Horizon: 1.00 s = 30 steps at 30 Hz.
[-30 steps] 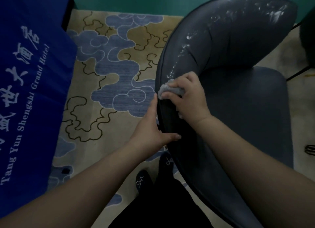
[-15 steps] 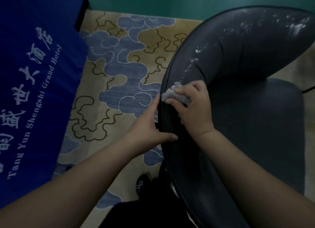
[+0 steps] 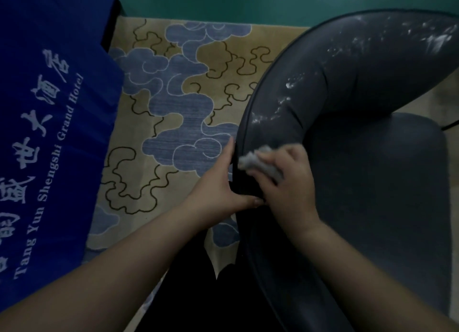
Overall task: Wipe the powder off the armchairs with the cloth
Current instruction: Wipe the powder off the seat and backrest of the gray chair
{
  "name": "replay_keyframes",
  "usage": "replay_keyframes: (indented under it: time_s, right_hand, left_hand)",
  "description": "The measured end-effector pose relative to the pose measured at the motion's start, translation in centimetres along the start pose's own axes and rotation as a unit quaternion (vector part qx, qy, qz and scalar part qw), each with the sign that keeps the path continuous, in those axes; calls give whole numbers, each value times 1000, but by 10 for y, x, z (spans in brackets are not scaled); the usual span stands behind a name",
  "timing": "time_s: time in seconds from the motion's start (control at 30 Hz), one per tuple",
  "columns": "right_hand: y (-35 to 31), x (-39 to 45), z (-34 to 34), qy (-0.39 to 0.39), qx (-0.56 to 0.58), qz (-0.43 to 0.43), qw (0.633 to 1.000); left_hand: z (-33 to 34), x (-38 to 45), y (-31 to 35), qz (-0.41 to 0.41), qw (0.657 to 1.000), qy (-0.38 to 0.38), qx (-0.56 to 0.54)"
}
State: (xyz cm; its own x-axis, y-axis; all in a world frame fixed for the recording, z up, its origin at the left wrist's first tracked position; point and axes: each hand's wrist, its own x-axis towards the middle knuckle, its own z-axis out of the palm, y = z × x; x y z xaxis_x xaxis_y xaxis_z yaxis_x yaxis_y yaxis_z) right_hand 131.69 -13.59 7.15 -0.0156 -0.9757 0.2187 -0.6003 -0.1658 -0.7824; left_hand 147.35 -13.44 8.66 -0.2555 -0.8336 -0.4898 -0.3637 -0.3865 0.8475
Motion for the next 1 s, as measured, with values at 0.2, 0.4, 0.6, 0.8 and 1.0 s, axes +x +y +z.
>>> replay_keyframes:
  time_s: [0.2, 0.4, 0.6, 0.8, 1.0]
  right_hand:
    - [4, 77, 13, 44, -39, 0, 998]
    - [-5, 32, 11, 46, -17, 52, 997]
    - [7, 97, 19, 91, -79, 47, 992]
    - [-4, 66, 21, 136, -34, 130, 981]
    - [6, 90, 19, 132, -50, 118, 983]
  left_hand:
    - [-17, 26, 11, 14, 999, -46, 13]
    - [-34, 49, 20, 9, 996, -80, 38]
    - [-42, 62, 28, 28, 990, -116, 79]
    - [-48, 72, 31, 47, 986, -139, 81]
    - [-51, 82, 37, 44, 985, -146, 80]
